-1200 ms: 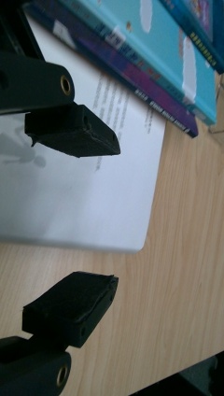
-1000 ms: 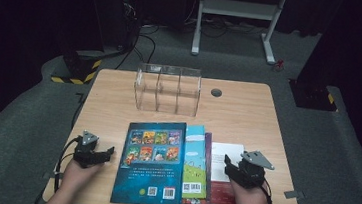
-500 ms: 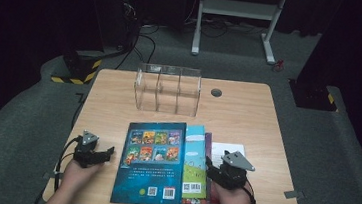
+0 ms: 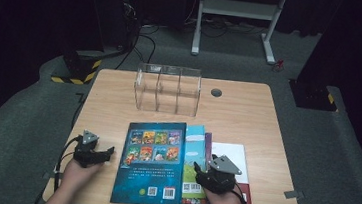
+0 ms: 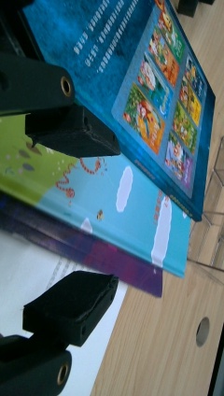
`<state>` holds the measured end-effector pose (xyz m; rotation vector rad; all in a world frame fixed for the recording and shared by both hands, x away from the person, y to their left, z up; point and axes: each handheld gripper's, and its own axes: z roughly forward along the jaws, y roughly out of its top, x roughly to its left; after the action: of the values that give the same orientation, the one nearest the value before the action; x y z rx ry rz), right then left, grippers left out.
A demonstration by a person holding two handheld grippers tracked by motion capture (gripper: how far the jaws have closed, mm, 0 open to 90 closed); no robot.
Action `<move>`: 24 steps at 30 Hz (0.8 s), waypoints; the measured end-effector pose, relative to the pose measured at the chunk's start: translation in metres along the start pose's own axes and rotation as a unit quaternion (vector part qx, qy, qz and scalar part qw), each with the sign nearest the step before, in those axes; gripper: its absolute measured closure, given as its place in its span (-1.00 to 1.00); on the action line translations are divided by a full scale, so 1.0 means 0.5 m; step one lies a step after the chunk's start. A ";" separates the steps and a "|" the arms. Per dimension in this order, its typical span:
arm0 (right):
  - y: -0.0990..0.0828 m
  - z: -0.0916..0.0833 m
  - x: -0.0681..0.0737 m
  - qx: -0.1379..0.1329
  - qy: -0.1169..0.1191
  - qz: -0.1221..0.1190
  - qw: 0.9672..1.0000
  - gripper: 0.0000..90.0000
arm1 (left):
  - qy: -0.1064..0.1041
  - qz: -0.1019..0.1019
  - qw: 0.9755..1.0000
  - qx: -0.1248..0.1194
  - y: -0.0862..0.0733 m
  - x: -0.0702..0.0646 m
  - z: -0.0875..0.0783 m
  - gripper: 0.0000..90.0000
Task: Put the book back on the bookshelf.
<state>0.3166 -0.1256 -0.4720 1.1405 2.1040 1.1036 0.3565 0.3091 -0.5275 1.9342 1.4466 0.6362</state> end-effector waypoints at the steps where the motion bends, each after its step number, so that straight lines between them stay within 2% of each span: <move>1: -0.001 0.002 0.005 0.000 0.004 -0.002 1.000 -0.30 | 0.001 -0.001 1.000 0.000 0.000 -0.001 0.000 -0.50; 8: -0.005 0.006 0.017 0.005 0.011 -0.008 1.000 -0.30 | 0.000 -0.008 1.000 0.004 0.002 -0.006 -0.003 -0.44; 10: -0.008 0.004 0.016 0.001 0.007 -0.011 1.000 -0.30 | -0.015 -0.020 1.000 0.004 0.004 -0.007 -0.006 -0.39; 11: -0.008 0.004 0.016 0.001 0.007 -0.011 1.000 -0.30 | -0.015 -0.020 1.000 0.004 0.004 -0.007 -0.006 -0.39; 14: -0.011 0.001 0.014 0.001 0.006 -0.008 1.000 -0.30 | -0.036 -0.035 0.999 -0.009 0.008 -0.015 -0.016 -0.39; 17: -0.013 0.000 0.010 0.002 0.005 -0.007 1.000 -0.30 | -0.049 -0.034 0.998 -0.019 0.013 -0.027 -0.028 -0.39; 20: -0.014 -0.001 0.010 0.003 0.006 -0.002 1.000 -0.29 | -0.072 -0.033 0.996 -0.026 0.017 -0.049 -0.036 -0.41; 24: -0.015 -0.001 0.010 0.004 0.006 -0.001 1.000 -0.29 | -0.091 -0.023 0.995 -0.021 0.019 -0.073 -0.035 -0.46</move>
<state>0.3102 -0.1239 -0.4780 1.1377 2.1196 1.1043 0.3402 0.2759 -0.5089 1.8689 1.3483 0.4528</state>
